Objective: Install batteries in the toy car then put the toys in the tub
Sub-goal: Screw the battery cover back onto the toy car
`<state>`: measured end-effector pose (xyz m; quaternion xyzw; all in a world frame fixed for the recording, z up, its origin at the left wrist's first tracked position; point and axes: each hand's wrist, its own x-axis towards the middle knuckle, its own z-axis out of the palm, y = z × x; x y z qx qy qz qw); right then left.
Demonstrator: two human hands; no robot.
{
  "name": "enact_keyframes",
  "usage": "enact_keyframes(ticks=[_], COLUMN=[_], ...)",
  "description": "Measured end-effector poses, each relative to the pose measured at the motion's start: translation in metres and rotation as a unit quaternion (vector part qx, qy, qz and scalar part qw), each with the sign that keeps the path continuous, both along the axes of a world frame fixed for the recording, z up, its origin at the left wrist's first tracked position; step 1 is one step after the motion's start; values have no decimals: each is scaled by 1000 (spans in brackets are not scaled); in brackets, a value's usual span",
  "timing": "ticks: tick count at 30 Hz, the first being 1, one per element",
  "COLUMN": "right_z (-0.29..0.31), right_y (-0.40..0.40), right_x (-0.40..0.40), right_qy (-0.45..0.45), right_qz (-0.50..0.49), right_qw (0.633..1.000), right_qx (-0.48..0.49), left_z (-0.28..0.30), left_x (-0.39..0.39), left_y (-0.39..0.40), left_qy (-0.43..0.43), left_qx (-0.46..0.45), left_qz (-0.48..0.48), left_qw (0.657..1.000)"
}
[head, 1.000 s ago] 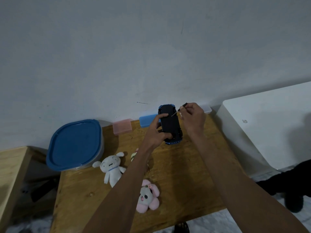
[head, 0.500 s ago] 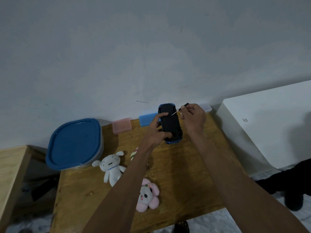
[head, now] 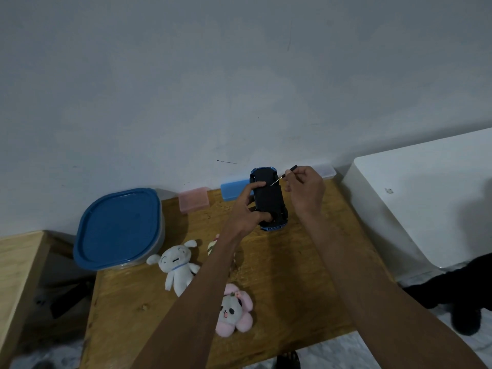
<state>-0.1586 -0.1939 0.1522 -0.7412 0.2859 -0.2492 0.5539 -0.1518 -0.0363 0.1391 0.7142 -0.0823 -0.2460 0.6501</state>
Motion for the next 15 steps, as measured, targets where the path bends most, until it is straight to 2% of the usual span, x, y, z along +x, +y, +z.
enact_keyframes(ticks=[7, 15], right_z=[0, 1], right_y=[4, 6], right_x=[-3, -5], right_qy=[-8, -16], right_qz=[-7, 17], right_qw=[1000, 998], right_qx=[9, -58], left_z=[-1, -1], left_x=[-1, -3], left_y=[2, 3], left_qy=[-2, -1], left_qx=[7, 1], left_qz=[-6, -4], left_qw=[1000, 1000])
